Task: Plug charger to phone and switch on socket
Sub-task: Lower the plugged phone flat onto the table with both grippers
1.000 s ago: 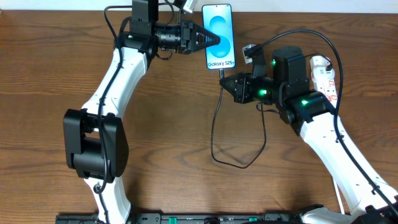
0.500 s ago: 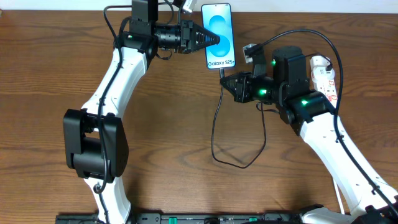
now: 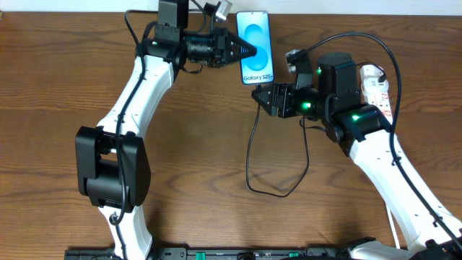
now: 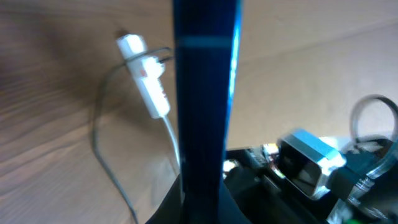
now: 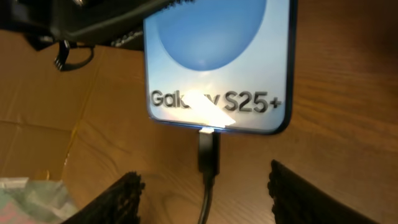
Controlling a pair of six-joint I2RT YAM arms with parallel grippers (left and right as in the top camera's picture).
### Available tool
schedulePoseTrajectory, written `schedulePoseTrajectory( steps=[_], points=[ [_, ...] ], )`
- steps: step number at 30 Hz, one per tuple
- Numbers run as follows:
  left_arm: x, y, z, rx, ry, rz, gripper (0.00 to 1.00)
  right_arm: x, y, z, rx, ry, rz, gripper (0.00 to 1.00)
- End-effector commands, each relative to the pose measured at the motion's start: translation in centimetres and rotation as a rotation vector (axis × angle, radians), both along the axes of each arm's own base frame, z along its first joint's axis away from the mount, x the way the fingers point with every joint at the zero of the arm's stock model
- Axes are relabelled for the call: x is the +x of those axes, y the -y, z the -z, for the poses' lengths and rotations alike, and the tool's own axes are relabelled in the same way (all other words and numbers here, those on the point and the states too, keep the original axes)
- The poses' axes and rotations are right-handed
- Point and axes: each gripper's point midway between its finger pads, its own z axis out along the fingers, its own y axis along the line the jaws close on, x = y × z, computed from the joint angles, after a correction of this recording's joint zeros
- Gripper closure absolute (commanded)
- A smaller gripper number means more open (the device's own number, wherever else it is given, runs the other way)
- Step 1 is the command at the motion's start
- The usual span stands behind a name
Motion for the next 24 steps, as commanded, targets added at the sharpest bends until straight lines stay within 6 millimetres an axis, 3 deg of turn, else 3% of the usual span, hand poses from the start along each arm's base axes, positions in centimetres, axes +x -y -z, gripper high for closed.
schedulePoseTrajectory(
  steps=[1, 3, 5, 11, 24],
  points=[
    [1.7, -1.7, 2.0, 0.189, 0.059, -0.151, 0.93, -0.1, 0.4, -1.1, -0.012, 0.029, 0.003, 0.31],
    [2.0, -3.2, 4.8, 0.329, 0.016, -0.220, 0.93, -0.1, 1.1, -0.2, -0.049, 0.001, 0.035, 0.28],
    [1.5, -3.8, 6.3, 0.393, -0.006, -0.218, 0.93, 0.0, 1.8, 0.5, -0.088, -0.017, 0.070, 0.24],
    [-0.2, -3.7, 9.8, 0.451, -0.104, -0.153, 0.93, 0.1, 2.6, 1.3, -0.127, -0.035, 0.111, 0.18],
    [-4.1, 1.5, 16.1, 0.464, -0.206, 0.058, 0.93, -0.2, 2.9, 2.4, -0.136, -0.103, 0.142, 0.14]
  ],
)
